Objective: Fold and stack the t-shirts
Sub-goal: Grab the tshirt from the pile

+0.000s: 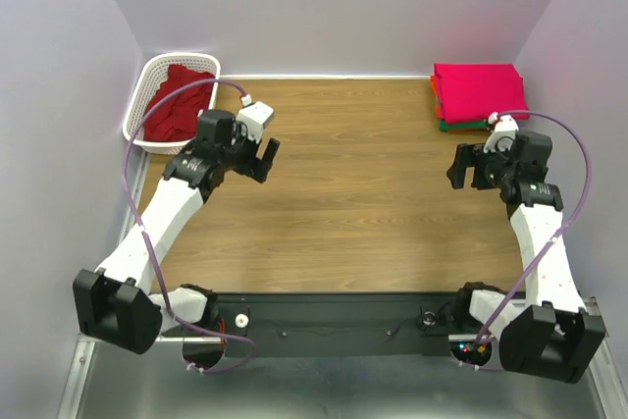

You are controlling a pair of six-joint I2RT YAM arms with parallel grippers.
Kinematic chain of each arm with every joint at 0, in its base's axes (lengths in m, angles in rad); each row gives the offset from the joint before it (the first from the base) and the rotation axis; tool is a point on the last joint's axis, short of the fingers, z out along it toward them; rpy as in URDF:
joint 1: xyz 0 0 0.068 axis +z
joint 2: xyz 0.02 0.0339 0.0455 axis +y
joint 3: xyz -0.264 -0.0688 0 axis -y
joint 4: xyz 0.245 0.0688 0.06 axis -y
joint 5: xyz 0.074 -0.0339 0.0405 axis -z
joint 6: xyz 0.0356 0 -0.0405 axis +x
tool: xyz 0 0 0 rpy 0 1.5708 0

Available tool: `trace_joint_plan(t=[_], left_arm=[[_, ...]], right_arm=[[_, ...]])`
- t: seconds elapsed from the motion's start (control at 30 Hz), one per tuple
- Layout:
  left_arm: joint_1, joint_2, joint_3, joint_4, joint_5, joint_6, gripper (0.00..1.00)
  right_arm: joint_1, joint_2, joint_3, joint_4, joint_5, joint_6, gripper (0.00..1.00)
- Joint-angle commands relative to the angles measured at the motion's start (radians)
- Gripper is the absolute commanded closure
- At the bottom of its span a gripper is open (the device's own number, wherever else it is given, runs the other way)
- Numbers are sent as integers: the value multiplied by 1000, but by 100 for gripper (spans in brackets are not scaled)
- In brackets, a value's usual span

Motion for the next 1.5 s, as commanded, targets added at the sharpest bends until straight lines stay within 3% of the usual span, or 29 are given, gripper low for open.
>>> trace_joint_plan(t=[0.0, 0.1, 0.17, 0.2, 0.33, 0.53, 0.67, 0.87, 1.13, 1.23, 1.3, 1.33, 1.4, 1.47], left_arm=[[45, 91, 184, 0, -13, 29, 1], [144, 210, 378, -39, 47, 49, 1], [208, 321, 590, -78, 56, 71, 1], [233, 362, 591, -92, 56, 71, 1], [343, 572, 900, -141, 65, 74, 1], [458, 866, 1171, -171, 71, 77, 7], [512, 990, 1208, -117, 74, 60, 8], [564, 1238, 1308, -85, 28, 124, 3], [576, 1389, 1344, -60, -7, 146, 2], [587, 1442, 1403, -80, 19, 132, 23], [599, 1463, 1420, -82, 30, 109, 44], [602, 1461, 1429, -80, 59, 100, 65], [610, 1431, 1429, -69, 96, 82, 96], [610, 1389, 1420, -54, 133, 78, 100]], right_arm=[[-5, 38, 48, 10, 4, -23, 0], [-5, 67, 67, 2, -25, -38, 0], [-5, 90, 76, -1, -42, -35, 0], [-5, 98, 77, -1, -48, -35, 0], [-5, 132, 88, -1, -91, -23, 0], [-5, 211, 116, -3, -129, -1, 0], [-5, 257, 125, -1, -136, 6, 0], [-5, 346, 155, -1, -180, 12, 0], [-5, 411, 191, -4, -163, 29, 0], [-5, 406, 199, -10, -149, 34, 0], [-5, 399, 203, -16, -143, 29, 0], [-5, 389, 211, -27, -139, 23, 0], [-5, 382, 218, -36, -139, 19, 0], [-5, 372, 222, -44, -142, 17, 0]])
